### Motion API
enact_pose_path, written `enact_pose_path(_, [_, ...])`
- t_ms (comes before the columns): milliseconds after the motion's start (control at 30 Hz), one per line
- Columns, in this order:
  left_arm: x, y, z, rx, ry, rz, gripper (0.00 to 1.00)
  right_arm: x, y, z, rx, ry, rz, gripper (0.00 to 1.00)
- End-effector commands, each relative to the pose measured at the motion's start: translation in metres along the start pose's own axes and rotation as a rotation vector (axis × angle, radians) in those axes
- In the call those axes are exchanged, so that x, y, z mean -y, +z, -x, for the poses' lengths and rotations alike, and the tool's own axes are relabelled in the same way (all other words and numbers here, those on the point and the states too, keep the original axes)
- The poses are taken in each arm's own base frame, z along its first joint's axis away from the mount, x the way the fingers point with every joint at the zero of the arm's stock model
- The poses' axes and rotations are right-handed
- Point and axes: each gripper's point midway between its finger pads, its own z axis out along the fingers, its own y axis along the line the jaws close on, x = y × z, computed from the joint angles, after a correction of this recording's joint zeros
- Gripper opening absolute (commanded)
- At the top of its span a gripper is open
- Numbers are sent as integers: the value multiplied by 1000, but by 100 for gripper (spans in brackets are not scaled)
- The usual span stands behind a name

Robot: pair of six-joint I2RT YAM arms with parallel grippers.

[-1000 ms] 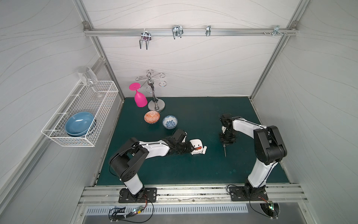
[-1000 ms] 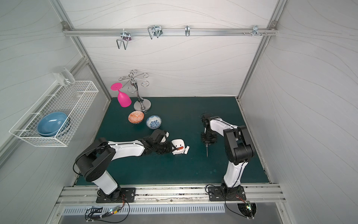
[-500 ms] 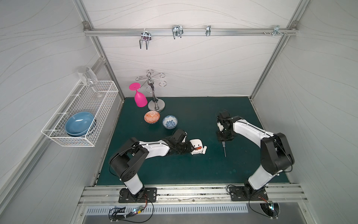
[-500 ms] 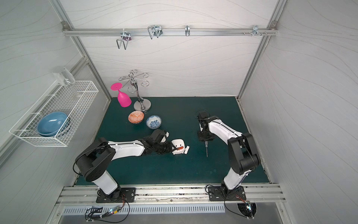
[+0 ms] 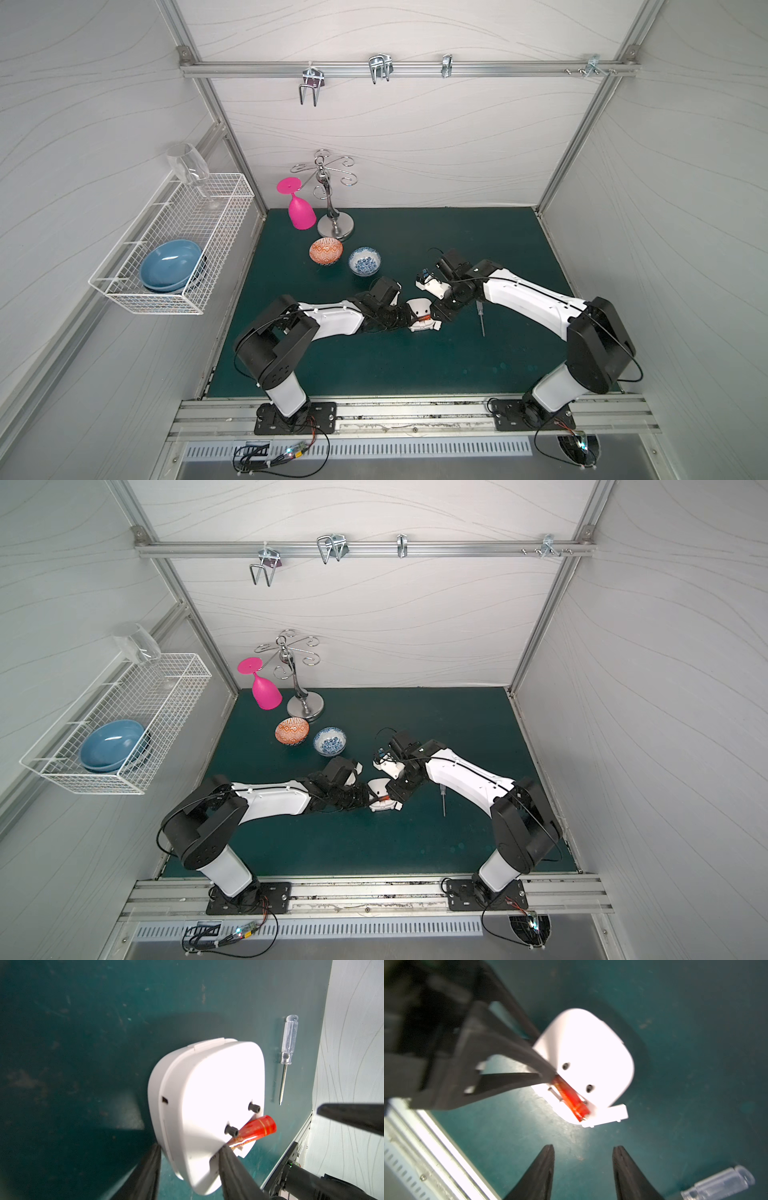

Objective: Remove the battery from the alarm

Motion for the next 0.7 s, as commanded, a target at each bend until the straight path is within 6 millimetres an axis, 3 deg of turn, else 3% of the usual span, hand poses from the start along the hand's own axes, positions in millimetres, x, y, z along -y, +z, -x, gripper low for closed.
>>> enact_pose_path(0, [-39,6,-29,-90,-18,148,49,-16,9,1,-20,-116,73,51])
enact_pose_path(667, [-39,7,-29,-94,-19,151,49,-6,32,-2,-138,-183,71,51])
